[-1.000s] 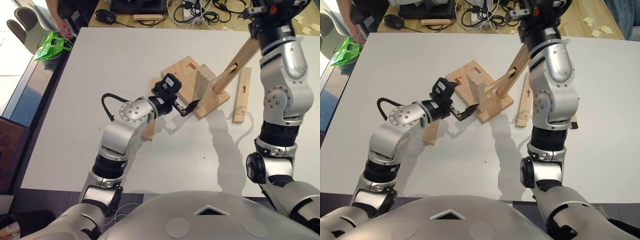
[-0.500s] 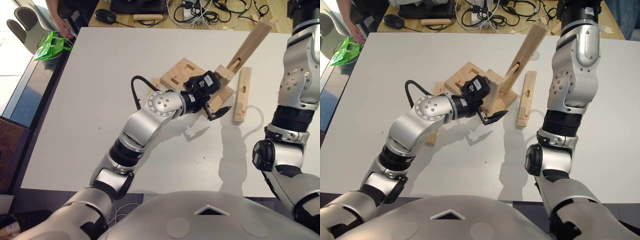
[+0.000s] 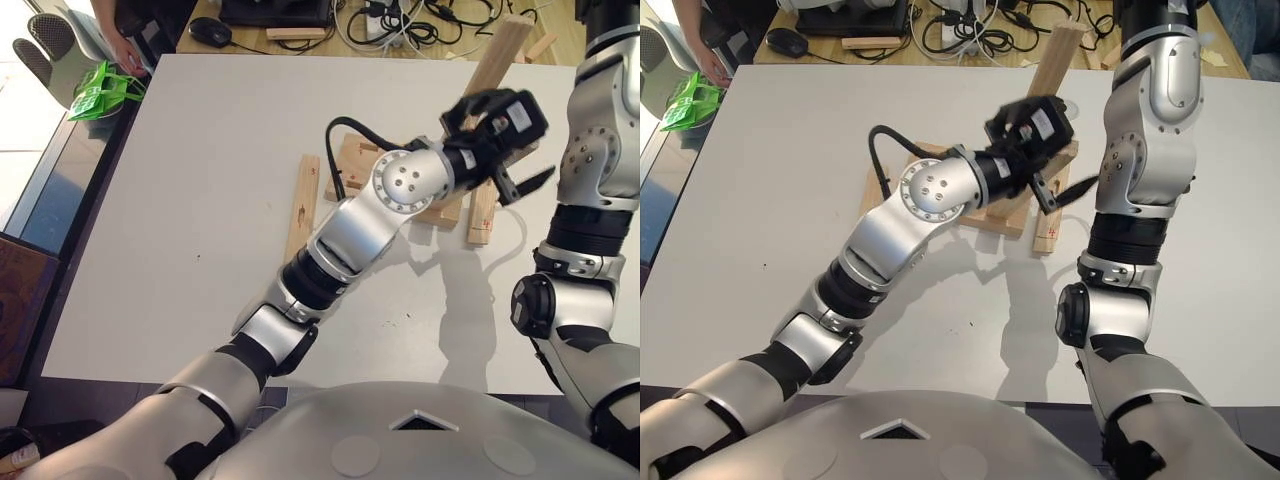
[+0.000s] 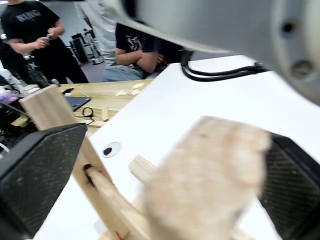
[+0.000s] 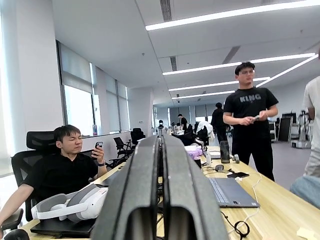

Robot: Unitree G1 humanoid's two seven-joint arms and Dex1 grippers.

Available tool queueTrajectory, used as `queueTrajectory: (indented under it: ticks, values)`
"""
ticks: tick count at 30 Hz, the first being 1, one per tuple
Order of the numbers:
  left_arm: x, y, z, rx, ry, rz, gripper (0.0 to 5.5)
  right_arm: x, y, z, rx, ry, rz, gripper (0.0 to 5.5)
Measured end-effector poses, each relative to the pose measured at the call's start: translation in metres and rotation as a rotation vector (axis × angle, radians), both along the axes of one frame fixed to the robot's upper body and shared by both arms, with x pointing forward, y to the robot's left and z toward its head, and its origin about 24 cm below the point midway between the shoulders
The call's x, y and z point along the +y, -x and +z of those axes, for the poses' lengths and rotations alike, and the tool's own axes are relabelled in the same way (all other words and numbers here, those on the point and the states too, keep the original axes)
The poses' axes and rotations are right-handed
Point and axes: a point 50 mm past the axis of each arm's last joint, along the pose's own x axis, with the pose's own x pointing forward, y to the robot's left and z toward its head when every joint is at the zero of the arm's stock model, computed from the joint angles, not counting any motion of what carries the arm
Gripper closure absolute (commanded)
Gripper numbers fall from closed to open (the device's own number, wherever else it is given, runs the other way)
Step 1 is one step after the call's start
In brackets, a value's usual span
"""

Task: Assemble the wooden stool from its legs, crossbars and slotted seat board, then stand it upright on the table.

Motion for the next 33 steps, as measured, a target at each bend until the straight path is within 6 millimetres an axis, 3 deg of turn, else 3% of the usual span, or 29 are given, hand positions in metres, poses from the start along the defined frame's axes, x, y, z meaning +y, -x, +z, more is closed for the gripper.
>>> queueTrajectory:
  ticks: [4, 6, 10, 14, 16, 19, 24, 27, 30, 33]
  values:
    - [0.015, 0.001, 0.035, -0.119, 0.282, 0.040, 0.10, 0.009, 0.006, 0.023, -0.097, 0.122, 0.004, 5.39]
    - [0.019, 0.002, 0.040, -0.140, 0.355, 0.048, 0.10, 0.020, 0.010, 0.036, -0.158, 0.183, 0.040, 5.39]
    - [0.047, -0.009, 0.036, -0.146, 0.456, 0.170, 0.10, 0.042, 0.014, 0.048, -0.211, 0.290, 0.132, 5.39]
    - [0.076, -0.020, 0.018, -0.125, 0.472, 0.296, 0.10, 0.048, 0.015, 0.061, -0.235, 0.309, 0.161, 5.39]
    - [0.093, -0.023, 0.011, -0.125, 0.483, 0.378, 0.10, 0.061, 0.012, 0.062, -0.198, 0.277, 0.229, 5.39]
    - [0.115, -0.026, 0.009, -0.163, 0.518, 0.493, 0.10, 0.096, 0.010, 0.049, -0.078, 0.263, 0.390, 5.39]
    - [0.158, -0.034, 0.006, -0.193, 0.585, 0.757, 0.10, 0.155, 0.029, 0.021, 0.089, 0.441, 0.665, 5.39]
    - [0.185, -0.039, -0.003, -0.179, 0.588, 0.929, 0.10, 0.184, 0.043, -0.020, 0.254, 0.529, 0.779, 5.39]
    - [0.196, -0.041, -0.009, -0.168, 0.577, 0.988, 0.10, 0.193, 0.046, -0.035, 0.317, 0.531, 0.725, 5.39]
    - [0.197, -0.041, -0.008, -0.169, 0.578, 0.999, 0.10, 0.195, 0.052, -0.070, 0.407, 0.635, 0.664, 5.39]
